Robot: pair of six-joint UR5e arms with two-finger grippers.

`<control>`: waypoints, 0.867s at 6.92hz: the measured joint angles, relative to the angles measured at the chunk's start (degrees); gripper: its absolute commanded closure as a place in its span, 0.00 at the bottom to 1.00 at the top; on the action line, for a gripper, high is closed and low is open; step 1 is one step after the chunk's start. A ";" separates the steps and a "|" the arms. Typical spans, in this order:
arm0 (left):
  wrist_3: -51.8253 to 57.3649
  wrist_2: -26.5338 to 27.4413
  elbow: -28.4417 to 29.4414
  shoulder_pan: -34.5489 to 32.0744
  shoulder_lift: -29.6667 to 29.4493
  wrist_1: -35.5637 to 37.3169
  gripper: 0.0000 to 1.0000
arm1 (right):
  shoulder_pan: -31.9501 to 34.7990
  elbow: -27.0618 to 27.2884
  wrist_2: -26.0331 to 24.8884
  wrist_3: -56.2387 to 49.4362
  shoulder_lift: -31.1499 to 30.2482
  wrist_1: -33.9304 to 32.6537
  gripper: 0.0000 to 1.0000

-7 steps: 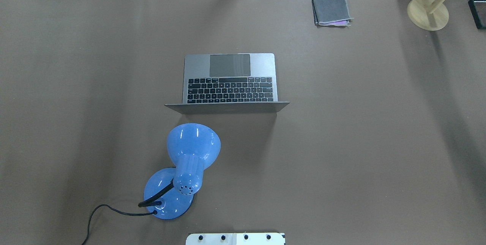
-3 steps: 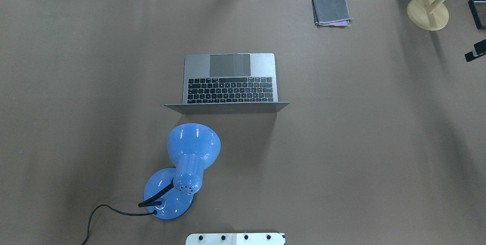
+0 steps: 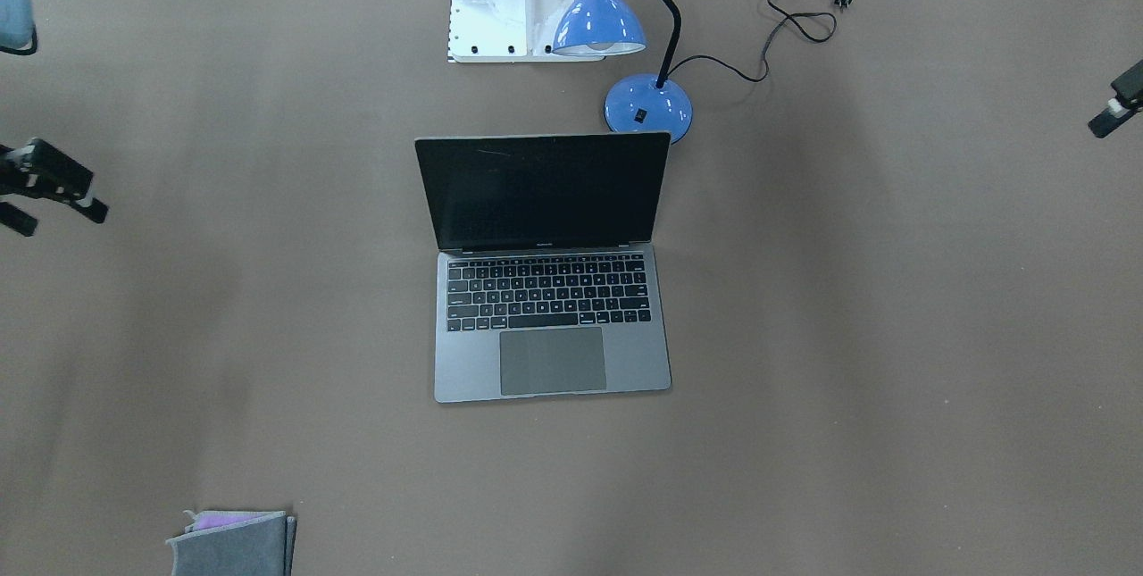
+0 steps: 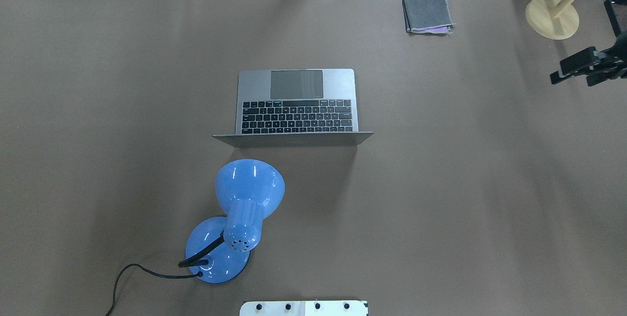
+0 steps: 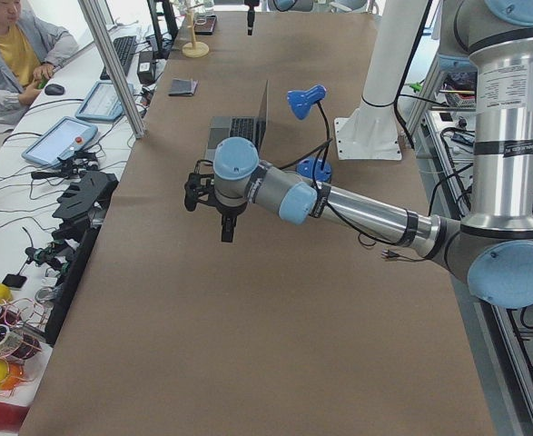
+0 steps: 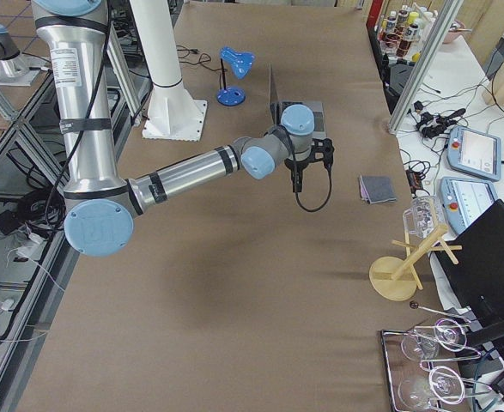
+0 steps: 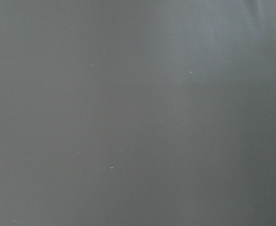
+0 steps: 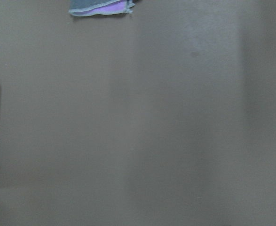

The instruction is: Close laptop

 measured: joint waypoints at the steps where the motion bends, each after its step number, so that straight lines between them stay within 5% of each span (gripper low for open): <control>1: -8.26 0.40 -1.18 5.10 -3.77 -0.02 0.95 | -5.80 3.29 -2.99 9.62 2.11 0.79 1.00; 6: -31.86 7.26 -6.03 26.62 -13.91 0.02 1.00 | -24.54 10.26 -10.47 29.75 10.39 -0.14 1.00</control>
